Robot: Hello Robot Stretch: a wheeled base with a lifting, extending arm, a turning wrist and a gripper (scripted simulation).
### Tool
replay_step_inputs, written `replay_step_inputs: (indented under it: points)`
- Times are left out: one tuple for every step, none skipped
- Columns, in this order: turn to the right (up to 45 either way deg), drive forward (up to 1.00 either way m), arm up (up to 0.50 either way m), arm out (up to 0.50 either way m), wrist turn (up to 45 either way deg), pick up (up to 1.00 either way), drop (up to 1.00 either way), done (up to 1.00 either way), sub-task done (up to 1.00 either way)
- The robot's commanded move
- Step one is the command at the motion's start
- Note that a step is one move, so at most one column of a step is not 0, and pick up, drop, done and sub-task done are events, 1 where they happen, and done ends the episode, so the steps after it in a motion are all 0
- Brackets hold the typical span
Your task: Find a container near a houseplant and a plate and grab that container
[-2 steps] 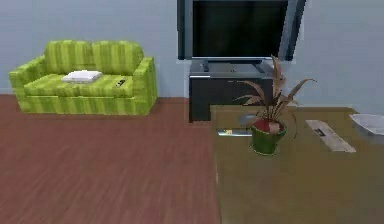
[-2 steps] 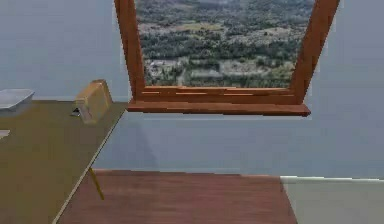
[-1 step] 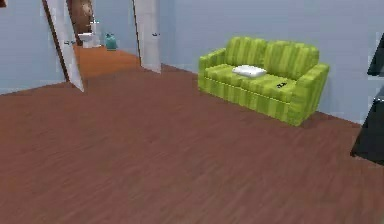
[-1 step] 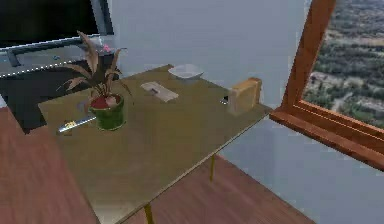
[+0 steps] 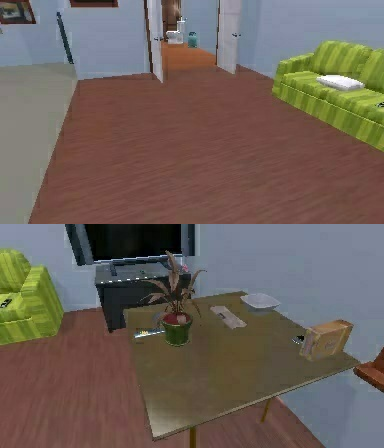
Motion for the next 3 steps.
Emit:
replay_step_inputs:
  points:
    - [0.0, 0.45, 0.00, 0.00, 0.0, 0.00, 0.00, 0.00, 0.00]
    - [45.0, 0.00, 0.00, 0.00, 0.0, 0.00, 0.00, 0.00, 0.00]
    - [21.0, 0.00, 0.00, 0.00, 0.0, 0.00, 0.00, 0.00, 0.00]
